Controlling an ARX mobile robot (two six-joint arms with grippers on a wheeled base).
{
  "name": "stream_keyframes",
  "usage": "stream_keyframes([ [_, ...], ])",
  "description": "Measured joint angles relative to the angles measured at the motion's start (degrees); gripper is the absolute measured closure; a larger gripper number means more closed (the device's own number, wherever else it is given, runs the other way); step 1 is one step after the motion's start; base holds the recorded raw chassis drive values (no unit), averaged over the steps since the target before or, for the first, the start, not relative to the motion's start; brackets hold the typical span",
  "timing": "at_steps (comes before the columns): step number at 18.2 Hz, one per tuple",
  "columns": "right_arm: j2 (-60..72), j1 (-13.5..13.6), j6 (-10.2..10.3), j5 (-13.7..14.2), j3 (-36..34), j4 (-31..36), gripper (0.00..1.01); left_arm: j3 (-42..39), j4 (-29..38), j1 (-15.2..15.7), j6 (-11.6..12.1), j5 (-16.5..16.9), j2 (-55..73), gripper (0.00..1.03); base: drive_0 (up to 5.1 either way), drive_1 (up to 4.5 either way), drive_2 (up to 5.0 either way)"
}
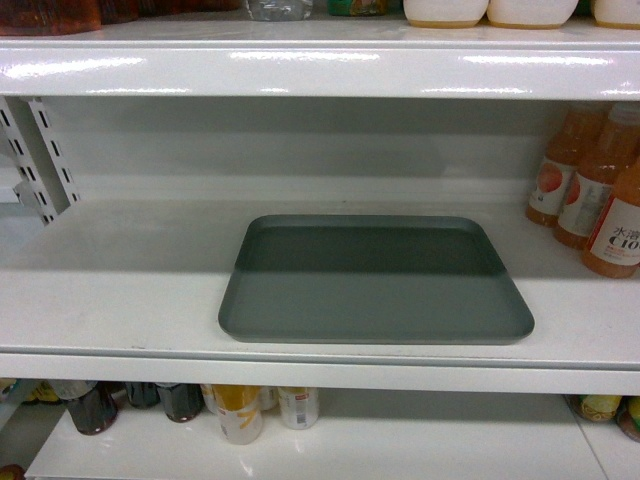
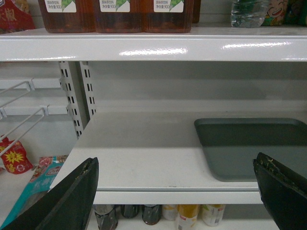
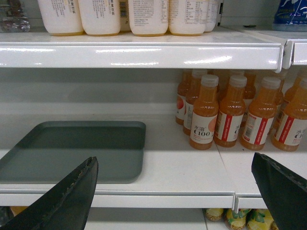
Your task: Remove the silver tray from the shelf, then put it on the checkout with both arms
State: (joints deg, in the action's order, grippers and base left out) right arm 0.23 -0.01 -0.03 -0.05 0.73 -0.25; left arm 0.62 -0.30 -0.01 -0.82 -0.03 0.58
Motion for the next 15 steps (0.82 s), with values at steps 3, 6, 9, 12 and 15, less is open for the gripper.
stream_keyframes([
  [3, 0.0, 0.0, 0.0, 0.0, 0.0, 0.0, 0.03, 0.0, 0.0, 0.0, 0.0, 0.0, 0.0, 0.05, 0.0, 0.0, 0.0],
  [6, 0.0, 0.0, 0.0, 0.0, 0.0, 0.0, 0.03, 0.0, 0.0, 0.0, 0.0, 0.0, 0.0, 0.05, 0.0, 0.0, 0.0],
  [9, 0.0, 0.0, 0.0, 0.0, 0.0, 0.0, 0.03, 0.0, 0.0, 0.0, 0.0, 0.0, 0.0, 0.05, 0.0, 0.0, 0.0],
  [12, 0.0, 0.0, 0.0, 0.0, 0.0, 0.0, 0.03, 0.0, 0.0, 0.0, 0.0, 0.0, 0.0, 0.05, 0.0, 0.0, 0.0],
  [15, 0.0, 0.0, 0.0, 0.0, 0.0, 0.0, 0.03, 0.0, 0.0, 0.0, 0.0, 0.0, 0.0, 0.05, 0.0, 0.0, 0.0],
])
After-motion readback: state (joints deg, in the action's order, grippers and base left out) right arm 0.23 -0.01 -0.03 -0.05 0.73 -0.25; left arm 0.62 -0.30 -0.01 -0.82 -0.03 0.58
